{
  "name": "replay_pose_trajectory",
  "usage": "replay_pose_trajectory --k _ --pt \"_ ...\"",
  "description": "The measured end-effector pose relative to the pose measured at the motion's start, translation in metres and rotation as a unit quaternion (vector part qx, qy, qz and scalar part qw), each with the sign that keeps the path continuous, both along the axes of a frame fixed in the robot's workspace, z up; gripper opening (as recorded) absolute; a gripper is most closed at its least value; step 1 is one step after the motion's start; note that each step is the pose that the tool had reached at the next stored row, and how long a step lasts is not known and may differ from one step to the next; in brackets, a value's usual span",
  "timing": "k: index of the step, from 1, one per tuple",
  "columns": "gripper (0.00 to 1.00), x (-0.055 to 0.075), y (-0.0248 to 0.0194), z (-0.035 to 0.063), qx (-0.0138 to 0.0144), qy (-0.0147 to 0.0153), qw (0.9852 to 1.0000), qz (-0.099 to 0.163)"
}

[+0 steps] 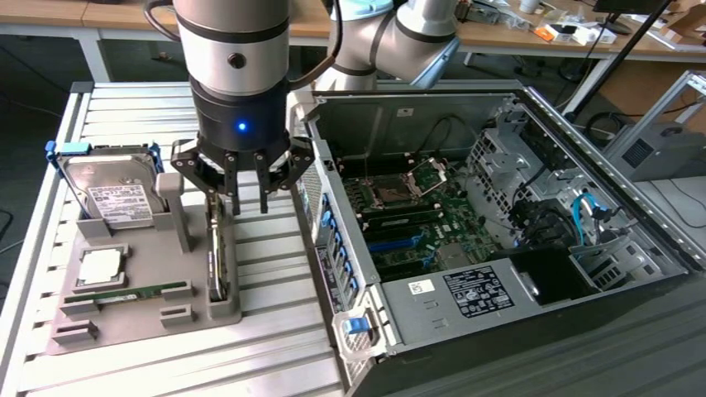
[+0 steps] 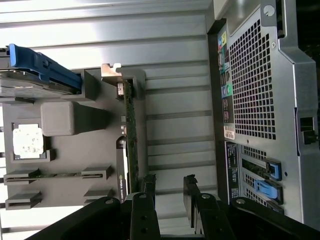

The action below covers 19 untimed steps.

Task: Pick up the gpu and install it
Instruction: 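Pick up the gpu and move the gpu toward the slot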

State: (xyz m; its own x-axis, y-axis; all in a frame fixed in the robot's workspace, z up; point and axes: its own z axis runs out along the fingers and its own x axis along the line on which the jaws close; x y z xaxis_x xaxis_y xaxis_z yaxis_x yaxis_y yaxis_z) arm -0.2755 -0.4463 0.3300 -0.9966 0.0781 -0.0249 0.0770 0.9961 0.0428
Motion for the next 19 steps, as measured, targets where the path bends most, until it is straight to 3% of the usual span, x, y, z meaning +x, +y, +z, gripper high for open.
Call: replay_pose_trajectory --k 19 --pt "0.36 0.0 0.0 -0.0043 0.0 0.0 1.0 0.0"
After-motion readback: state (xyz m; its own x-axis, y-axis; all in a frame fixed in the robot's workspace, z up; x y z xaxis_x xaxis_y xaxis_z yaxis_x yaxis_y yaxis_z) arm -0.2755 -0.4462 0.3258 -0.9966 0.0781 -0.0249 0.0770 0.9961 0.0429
